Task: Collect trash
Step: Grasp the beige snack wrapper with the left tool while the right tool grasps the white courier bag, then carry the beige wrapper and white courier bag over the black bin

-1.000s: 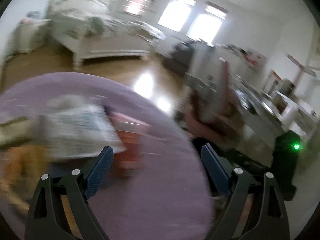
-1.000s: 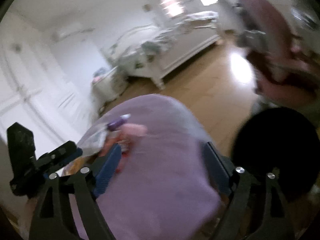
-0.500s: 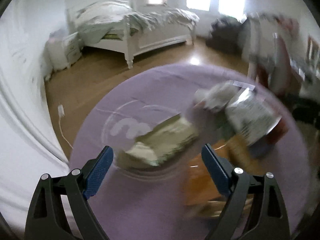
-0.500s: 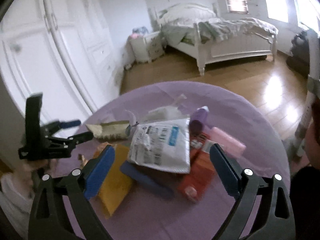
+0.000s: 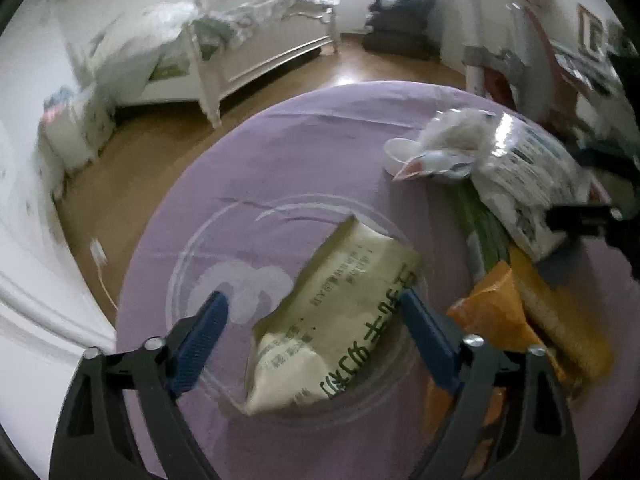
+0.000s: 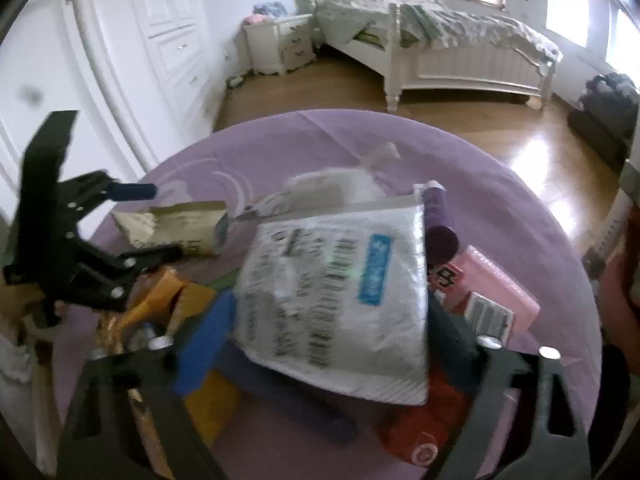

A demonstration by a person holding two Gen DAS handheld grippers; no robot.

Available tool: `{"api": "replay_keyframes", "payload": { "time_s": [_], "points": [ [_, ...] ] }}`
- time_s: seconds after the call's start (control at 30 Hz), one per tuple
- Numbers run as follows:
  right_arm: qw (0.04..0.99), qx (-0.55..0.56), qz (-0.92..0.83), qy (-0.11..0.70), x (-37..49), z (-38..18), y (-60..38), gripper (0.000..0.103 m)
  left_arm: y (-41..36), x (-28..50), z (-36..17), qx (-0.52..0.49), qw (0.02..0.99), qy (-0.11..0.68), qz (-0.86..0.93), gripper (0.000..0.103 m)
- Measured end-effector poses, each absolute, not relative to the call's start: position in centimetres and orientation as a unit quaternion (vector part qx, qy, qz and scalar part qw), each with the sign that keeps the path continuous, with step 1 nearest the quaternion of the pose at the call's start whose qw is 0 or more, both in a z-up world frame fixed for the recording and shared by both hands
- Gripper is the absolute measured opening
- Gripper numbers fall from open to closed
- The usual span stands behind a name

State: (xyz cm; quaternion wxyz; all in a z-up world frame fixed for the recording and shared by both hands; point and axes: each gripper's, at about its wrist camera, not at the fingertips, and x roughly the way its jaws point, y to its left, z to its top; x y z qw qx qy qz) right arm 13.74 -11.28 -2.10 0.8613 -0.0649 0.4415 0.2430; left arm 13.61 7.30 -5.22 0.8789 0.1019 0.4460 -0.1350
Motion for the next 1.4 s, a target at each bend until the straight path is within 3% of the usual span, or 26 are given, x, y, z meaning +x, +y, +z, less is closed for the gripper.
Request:
{"api": "replay_keyframes", "payload": {
  "time_s": [0.13, 0.2, 0.27, 0.6, 0.8, 0.93, 1.03, 1.07, 1.1, 1.13, 1.23, 1.27, 1.33, 1.37, 1.4],
  "points": [
    [0.864, -0.054, 0.252, 0.432, 13.2, -1.9, -11.8, 0.074, 7.5, 13.2, -5.4, 0.082, 0.881, 0.45, -0.118, 0.048],
    [0.867, -0.036, 0.259, 0.424, 12.7, -1.4, -12.5, 0.072, 7.1, 12.3, -5.2, 0.078, 0.882, 0.45, -0.116, 0.031],
    [0.871, -0.014, 0.268, 0.413, 12.1, -0.6, -13.4, 0.071, 6.9, 11.5, -5.0, 0.067, 0.884, 0.449, -0.112, 0.025],
    [0.88, 0.079, 0.291, 0.368, 9.1, 2.5, -19.2, 0.071, 5.7, 7.0, 0.6, -0.024, 0.92, 0.375, -0.107, 0.019],
    [0.878, 0.129, 0.295, 0.355, 7.4, 3.5, -22.7, 0.07, 2.9, 4.8, 3.3, -0.016, 0.933, 0.339, -0.116, 0.019],
    [0.88, 0.143, 0.291, 0.348, 6.1, 4.0, -24.6, 0.071, 2.7, 5.1, 2.2, -0.004, 0.93, 0.353, -0.103, 0.019],
    [0.88, 0.149, 0.287, 0.347, 4.8, 4.0, -26.3, 0.071, 3.6, 5.8, 0.8, 0.013, 0.931, 0.359, -0.071, 0.023],
    [0.88, 0.15, 0.286, 0.348, 4.5, 3.9, -26.4, 0.071, 4.0, 6.4, 0.4, 0.016, 0.931, 0.36, -0.061, 0.04],
    [0.88, 0.151, 0.284, 0.35, 4.2, 3.7, -26.8, 0.071, 4.3, 6.6, 0.3, 0.017, 0.931, 0.36, -0.055, 0.081],
    [0.879, 0.152, 0.284, 0.352, 4.1, 3.7, -26.7, 0.071, 4.6, 7.3, -0.1, 0.019, 0.933, 0.356, -0.045, 0.099],
    [0.876, 0.152, 0.285, 0.359, 3.4, 3.1, -26.8, 0.071, 4.9, 9.1, -1.2, 0.019, 0.926, 0.37, -0.064, 0.097],
    [0.874, 0.152, 0.286, 0.361, 3.5, 2.9, -26.7, 0.071, 4.9, 9.6, -1.5, 0.021, 0.923, 0.378, -0.067, 0.096],
    [0.872, 0.152, 0.287, 0.366, 3.3, 2.5, -26.4, 0.071, 4.7, 11.1, -2.6, 0.025, 0.912, 0.405, -0.068, 0.073],
    [0.872, 0.151, 0.287, 0.367, 3.3, 2.5, -26.3, 0.071, 4.8, 11.9, -3.4, 0.022, 0.9, 0.43, -0.069, 0.047],
    [0.871, 0.15, 0.288, 0.369, 3.2, 2.4, -26.1, 0.071, 4.9, 12.6, -4.2, 0.013, 0.89, 0.452, -0.068, 0.029]
  ]
}}
